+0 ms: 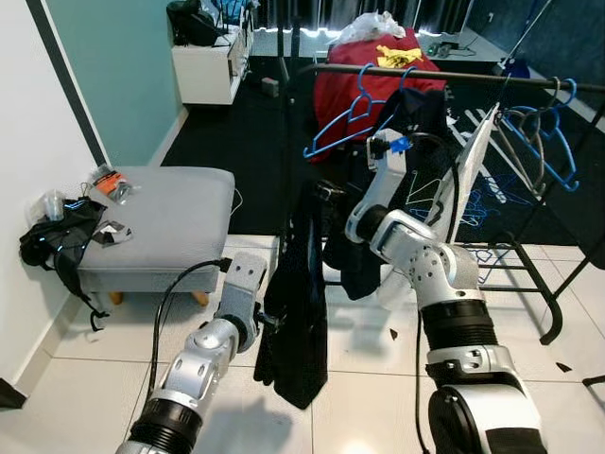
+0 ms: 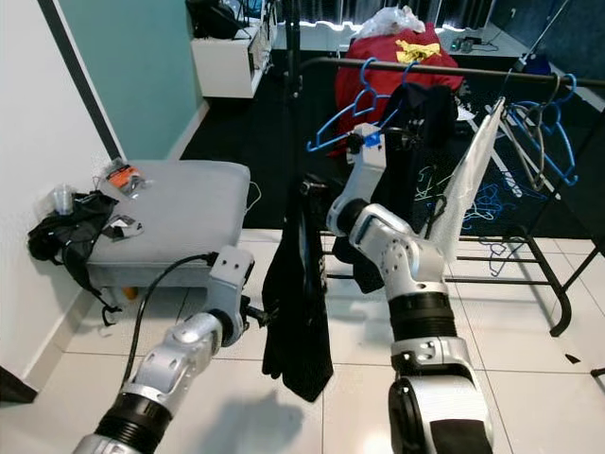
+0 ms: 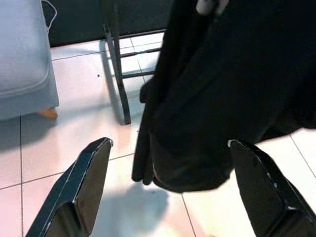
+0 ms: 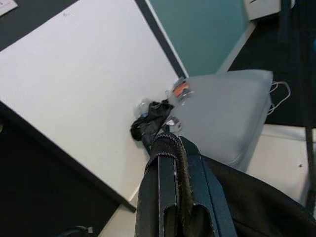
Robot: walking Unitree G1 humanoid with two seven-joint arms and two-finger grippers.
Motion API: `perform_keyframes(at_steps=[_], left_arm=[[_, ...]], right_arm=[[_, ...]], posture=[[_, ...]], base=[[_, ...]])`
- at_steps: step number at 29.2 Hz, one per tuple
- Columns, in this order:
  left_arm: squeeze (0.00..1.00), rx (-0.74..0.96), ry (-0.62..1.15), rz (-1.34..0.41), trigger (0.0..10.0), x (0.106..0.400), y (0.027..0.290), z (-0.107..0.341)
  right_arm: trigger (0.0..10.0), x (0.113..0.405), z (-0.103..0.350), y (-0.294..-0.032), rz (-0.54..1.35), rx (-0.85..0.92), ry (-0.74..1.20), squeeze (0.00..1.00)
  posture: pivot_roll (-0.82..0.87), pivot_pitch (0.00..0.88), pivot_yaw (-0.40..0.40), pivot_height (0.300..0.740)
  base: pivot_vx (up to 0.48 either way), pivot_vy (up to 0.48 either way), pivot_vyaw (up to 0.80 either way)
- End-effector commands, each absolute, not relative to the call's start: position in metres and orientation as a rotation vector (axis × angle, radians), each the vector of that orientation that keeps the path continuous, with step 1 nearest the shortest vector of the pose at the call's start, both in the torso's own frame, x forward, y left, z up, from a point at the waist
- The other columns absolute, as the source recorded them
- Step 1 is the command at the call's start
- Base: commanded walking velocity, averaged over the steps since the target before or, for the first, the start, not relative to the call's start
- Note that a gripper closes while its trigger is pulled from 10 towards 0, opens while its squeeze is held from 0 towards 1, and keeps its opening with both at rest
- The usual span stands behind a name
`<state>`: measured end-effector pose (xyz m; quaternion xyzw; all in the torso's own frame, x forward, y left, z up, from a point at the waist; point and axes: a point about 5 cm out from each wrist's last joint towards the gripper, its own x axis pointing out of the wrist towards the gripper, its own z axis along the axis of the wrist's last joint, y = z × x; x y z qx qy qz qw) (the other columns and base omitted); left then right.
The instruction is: Hang hanger
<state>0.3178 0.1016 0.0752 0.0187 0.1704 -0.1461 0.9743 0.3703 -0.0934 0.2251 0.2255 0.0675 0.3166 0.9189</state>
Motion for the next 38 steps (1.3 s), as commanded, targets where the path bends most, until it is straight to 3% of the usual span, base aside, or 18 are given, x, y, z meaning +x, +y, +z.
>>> perform_keyframes(at_steps=[1, 9, 18, 19, 20, 21, 29, 30, 31, 38], left_arm=[[0.0, 0.02, 0.343, -0.302, 10.0, 0.318, 0.098, 0.074], [0.0, -0.236, 0.277, -0.43, 10.0, 0.314, 0.079, 0.082], [0.0, -0.211, 0.155, -0.592, 10.0, 0.308, 0.071, 0.09], [0.45, -0.188, 0.144, -0.609, 10.0, 0.308, 0.072, 0.09], [0.45, -0.188, 0.144, -0.609, 10.0, 0.308, 0.072, 0.09], [1.0, -0.163, 0.133, -0.63, 10.0, 0.307, 0.073, 0.09], [1.0, -0.029, 0.106, -0.652, 10.0, 0.304, 0.073, 0.086], [0.77, 0.002, 0.103, -0.643, 10.0, 0.305, 0.072, 0.084], [0.0, 0.031, 0.111, -0.628, 10.0, 0.306, 0.072, 0.081], [0.0, 0.021, 0.14, -0.624, 10.0, 0.306, 0.067, 0.077]], right_arm=[[0.0, 0.369, 0.24, -0.089, 0.677, 0.469, 0.102, 0.0], [0.0, 0.369, 0.246, -0.086, 0.679, 0.473, 0.097, 0.0], [0.0, 0.369, 0.246, -0.085, 0.674, 0.472, 0.098, 0.0], [0.0, 0.369, 0.246, -0.085, 0.671, 0.473, 0.097, 0.0], [0.0, 0.369, 0.246, -0.085, 0.671, 0.473, 0.097, 0.0], [0.0, 0.369, 0.247, -0.085, 0.669, 0.474, 0.096, 0.0], [0.0, 0.37, 0.248, -0.086, 0.659, 0.478, 0.092, 0.0], [0.0, 0.37, 0.248, -0.085, 0.661, 0.478, 0.091, 0.0], [0.0, 0.37, 0.249, -0.085, 0.663, 0.477, 0.09, 0.0], [0.0, 0.369, 0.25, -0.082, 0.672, 0.476, 0.089, 0.0]], posture=[[-0.03, 0.077, -0.033, 0.74], [-0.04, 0.071, -0.031, 0.74], [-0.04, 0.059, -0.032, 0.74], [-0.04, 0.059, -0.032, 0.74], [-0.04, 0.059, -0.032, 0.74], [-0.04, 0.055, -0.034, 0.74], [-0.04, 0.057, -0.037, 0.74], [-0.04, 0.06, -0.036, 0.74], [-0.04, 0.061, -0.036, 0.74], [-0.04, 0.066, -0.034, 0.74]], base=[[0.0, 0.0, 0.0], [0.0, 0.0, 0.0], [0.0, 0.0, 0.0], [0.0, 0.0, 0.0], [0.0, 0.0, 0.0], [0.0, 0.0, 0.0], [0.0, 0.0, 0.0], [0.0, 0.0, 0.0], [0.0, 0.0, 0.0], [0.0, 0.0, 0.0]])
